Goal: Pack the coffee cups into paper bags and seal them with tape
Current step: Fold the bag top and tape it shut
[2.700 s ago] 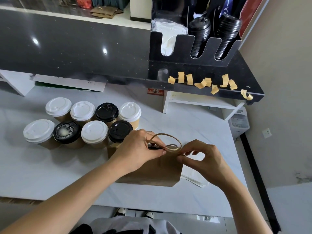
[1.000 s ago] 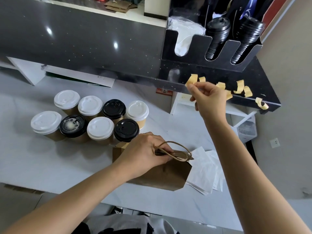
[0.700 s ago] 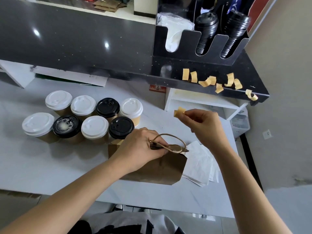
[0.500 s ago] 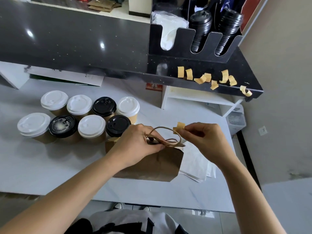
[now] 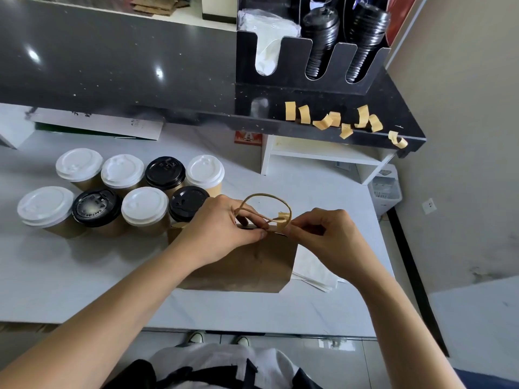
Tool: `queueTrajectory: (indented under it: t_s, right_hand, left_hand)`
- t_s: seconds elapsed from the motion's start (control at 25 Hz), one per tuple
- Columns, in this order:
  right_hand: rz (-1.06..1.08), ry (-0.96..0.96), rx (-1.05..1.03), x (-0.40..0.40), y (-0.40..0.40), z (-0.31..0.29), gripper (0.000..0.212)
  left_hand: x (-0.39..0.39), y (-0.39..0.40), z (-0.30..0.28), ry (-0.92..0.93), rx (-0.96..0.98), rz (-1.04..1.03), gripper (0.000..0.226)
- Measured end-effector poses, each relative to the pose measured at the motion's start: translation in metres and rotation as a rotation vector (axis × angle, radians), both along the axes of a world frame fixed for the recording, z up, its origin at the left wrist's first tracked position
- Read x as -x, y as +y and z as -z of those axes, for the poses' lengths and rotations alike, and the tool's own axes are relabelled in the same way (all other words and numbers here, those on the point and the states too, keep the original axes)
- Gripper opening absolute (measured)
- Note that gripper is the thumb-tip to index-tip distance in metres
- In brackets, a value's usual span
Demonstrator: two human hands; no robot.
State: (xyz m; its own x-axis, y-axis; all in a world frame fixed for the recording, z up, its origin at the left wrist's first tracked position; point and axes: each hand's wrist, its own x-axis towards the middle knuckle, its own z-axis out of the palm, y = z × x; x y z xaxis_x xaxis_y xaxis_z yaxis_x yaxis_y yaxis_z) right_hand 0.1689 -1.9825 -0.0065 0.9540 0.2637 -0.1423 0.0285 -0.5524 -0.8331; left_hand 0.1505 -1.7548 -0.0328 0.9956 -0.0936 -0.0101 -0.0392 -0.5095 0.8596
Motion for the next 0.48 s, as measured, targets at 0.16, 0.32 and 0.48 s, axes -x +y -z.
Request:
queueTrajectory:
  t_s: [0.16, 0.32, 0.48]
  right_hand:
    - [-0.015, -0.025, 0.055, 0.0021, -0.0012, 0.0004, 0.017]
    - [-0.079, -0.078, 0.150, 0.0041, -0.0036, -0.0002, 0.012]
    - [-0.210, -0.099, 0.189, 0.0076, -0.0082, -0.0028, 0.009]
  left_hand:
    - [0.0001, 0.0005, -0.0001, -0.002, 0.003, 0.002, 0.014]
    - [0.0002, 0.0007, -0.0023, 0.019, 0.004, -0.006, 0.015]
    - [0.0011, -0.0002, -0.0055, 0.019, 0.001, 0.014, 0.015]
